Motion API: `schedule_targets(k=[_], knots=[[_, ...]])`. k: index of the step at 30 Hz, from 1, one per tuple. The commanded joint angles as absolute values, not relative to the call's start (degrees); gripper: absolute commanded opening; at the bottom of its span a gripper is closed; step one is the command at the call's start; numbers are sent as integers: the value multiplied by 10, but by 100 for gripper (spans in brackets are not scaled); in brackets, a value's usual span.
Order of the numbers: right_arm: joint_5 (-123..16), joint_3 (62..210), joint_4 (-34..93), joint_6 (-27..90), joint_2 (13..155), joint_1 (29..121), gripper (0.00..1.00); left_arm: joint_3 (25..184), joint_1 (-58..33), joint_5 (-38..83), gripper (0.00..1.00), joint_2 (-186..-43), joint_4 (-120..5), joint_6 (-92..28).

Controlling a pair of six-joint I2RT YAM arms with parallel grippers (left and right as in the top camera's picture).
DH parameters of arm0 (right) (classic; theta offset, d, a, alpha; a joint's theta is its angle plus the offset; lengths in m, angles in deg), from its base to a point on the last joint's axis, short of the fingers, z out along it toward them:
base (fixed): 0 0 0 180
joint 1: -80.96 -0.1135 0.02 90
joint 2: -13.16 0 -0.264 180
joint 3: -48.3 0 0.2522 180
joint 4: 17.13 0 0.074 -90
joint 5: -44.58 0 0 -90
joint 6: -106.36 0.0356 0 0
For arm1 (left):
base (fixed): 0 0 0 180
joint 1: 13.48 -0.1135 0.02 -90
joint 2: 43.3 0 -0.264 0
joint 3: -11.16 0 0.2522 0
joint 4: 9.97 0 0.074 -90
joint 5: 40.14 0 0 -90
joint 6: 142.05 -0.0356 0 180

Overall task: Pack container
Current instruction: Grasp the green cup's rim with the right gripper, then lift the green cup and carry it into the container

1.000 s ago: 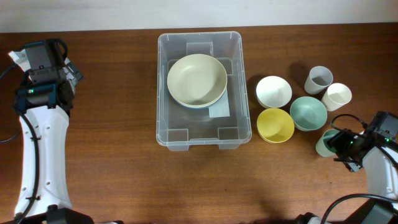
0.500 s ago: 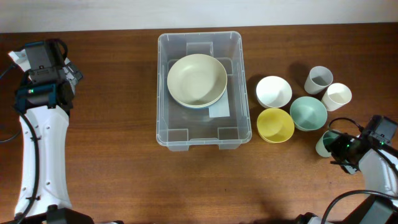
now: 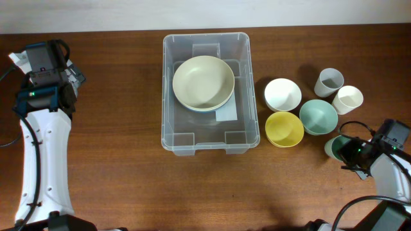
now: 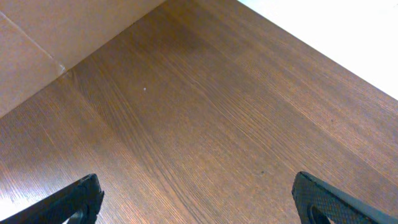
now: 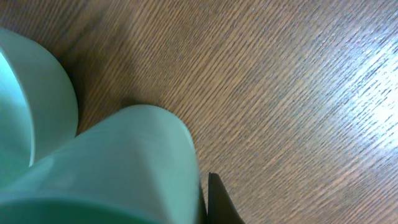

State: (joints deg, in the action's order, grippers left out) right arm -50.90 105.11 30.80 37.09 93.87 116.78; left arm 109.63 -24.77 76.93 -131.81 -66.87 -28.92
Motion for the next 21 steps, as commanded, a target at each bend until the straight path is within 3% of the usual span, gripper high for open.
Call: schedule_targets(k=[1, 14, 21], knots=[[-508, 1050, 308, 367, 942, 1170, 4, 1103, -250, 778, 99, -1317, -669, -294], [-584, 1254, 451, 338, 867, 1148, 4, 1103, -250, 778, 100, -1317, -669, -294], [-582, 1384, 513, 321, 865, 1013, 4, 1103, -250, 778, 99, -1317, -669, -294]])
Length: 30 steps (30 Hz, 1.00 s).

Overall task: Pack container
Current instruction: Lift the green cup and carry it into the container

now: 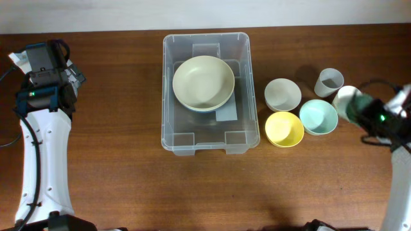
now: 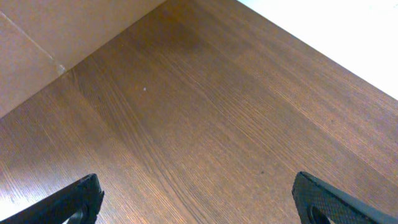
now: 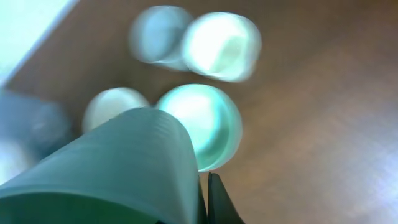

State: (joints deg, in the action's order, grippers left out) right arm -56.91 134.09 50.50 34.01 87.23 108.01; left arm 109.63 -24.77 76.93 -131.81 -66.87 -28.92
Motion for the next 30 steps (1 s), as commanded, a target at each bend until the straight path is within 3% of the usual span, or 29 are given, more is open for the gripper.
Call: schedule_targets(k=[1, 8, 15, 30], knots=[[-580, 1396, 513, 320, 865, 978, 4, 1103, -250, 778, 100, -1317, -669, -294], [-489, 1419, 460, 316, 880, 749, 4, 1103, -250, 778, 99, -1317, -669, -294], [-416, 1419, 404, 261, 958, 578, 4, 1103, -250, 778, 100, -1317, -669, -294], [-396, 1419, 326, 210, 1141, 440, 4, 1103, -250, 778, 99, -1317, -669, -294]])
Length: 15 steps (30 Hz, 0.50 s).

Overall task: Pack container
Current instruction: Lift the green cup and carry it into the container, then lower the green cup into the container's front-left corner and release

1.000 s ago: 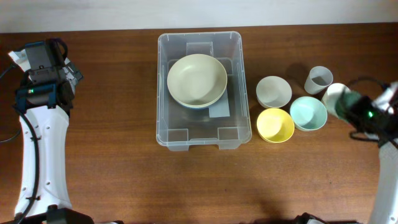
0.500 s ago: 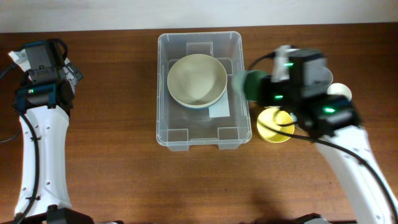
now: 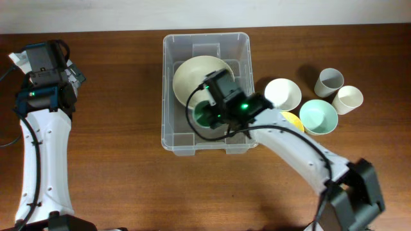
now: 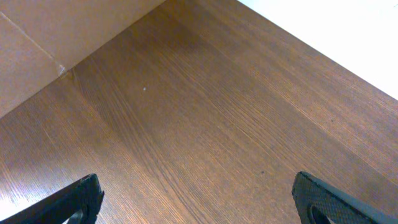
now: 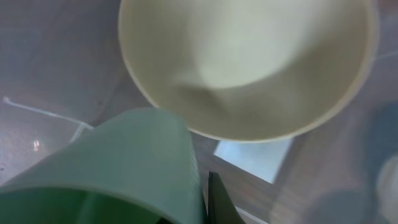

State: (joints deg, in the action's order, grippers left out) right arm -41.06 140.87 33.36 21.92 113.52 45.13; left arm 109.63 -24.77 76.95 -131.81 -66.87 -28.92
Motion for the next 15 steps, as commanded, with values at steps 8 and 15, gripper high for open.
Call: schedule_targets(k=[8, 15], knots=[[-396, 1419, 302, 210, 1144, 422, 4, 1103, -250, 778, 99, -1317, -669, -294], [-399, 1419, 304, 210, 1145, 405, 4, 1103, -250, 778, 99, -1317, -669, -294]])
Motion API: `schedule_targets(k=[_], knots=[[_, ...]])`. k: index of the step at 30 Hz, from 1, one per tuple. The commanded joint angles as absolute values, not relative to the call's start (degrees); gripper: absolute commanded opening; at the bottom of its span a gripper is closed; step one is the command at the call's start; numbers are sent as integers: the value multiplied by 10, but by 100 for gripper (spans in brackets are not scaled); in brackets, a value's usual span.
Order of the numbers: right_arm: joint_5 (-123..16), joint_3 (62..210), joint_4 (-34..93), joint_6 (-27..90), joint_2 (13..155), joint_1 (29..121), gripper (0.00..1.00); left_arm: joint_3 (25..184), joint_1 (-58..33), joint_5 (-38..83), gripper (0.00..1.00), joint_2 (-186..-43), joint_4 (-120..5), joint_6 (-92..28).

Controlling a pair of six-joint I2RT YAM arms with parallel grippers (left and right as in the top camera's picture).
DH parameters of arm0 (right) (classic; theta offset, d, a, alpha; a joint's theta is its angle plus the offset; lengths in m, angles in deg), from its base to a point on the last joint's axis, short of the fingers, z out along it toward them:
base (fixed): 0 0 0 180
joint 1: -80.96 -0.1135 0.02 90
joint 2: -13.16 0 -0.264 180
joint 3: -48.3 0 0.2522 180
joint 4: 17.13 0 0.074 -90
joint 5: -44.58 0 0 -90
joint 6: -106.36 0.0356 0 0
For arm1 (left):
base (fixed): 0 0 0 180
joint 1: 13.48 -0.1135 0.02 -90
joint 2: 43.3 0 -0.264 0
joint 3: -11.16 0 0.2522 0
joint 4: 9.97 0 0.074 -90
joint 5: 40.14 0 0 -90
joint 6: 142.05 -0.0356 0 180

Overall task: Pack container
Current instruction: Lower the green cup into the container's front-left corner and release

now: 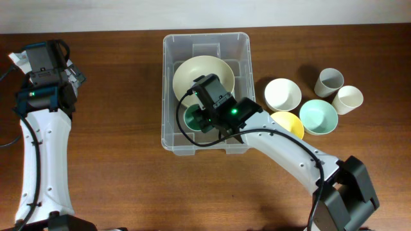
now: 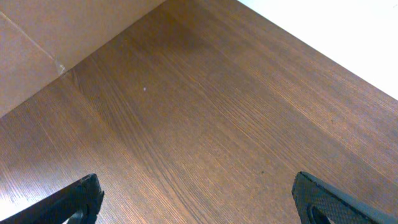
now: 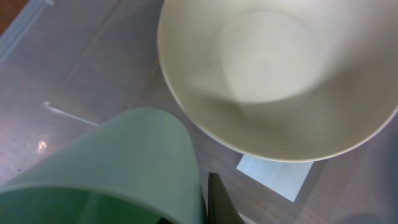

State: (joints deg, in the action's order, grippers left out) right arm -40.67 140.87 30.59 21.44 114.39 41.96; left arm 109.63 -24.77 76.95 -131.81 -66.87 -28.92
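A clear plastic container (image 1: 172,58) stands mid-table with a large cream bowl (image 1: 204,80) inside it. My right gripper (image 1: 202,119) is shut on a dark green cup (image 1: 194,118), held inside the container at its near-left part, beside the cream bowl (image 3: 273,74). In the right wrist view the green cup (image 3: 118,168) fills the lower left, one finger (image 3: 217,202) against its wall. My left gripper (image 2: 196,205) stands open over bare table at the far left, nothing between its fingers.
Right of the container stand a white bowl (image 1: 282,94), a yellow bowl (image 1: 288,125), a mint bowl (image 1: 318,117), a grey cup (image 1: 329,81) and a cream cup (image 1: 347,99). A white label (image 3: 273,177) lies on the container floor.
My right gripper with the green cup has shifted a little to the left inside the container, toward its near-left part. The left arm has not moved.
My right gripper was shut on the green cup on the table at the far right, near the mint bowl. Then it held the cup lifted above the cups and bowls. After that the cup was over the container beside the cream bowl, and now sits further left inside it.
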Motion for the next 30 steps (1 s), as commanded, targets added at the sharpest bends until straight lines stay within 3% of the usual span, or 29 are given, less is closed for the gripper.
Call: schedule_targets(k=[1, 28, 30], knots=[[-402, 1419, 307, 210, 1145, 399, 4, 1103, -250, 778, 99, -1317, -669, -294], [-408, 1419, 343, 226, 1148, 363, 4, 1103, -250, 778, 99, -1317, -669, -294], [-409, 1419, 343, 226, 1148, 363, 11, 1103, -250, 778, 99, -1317, -669, -294]])
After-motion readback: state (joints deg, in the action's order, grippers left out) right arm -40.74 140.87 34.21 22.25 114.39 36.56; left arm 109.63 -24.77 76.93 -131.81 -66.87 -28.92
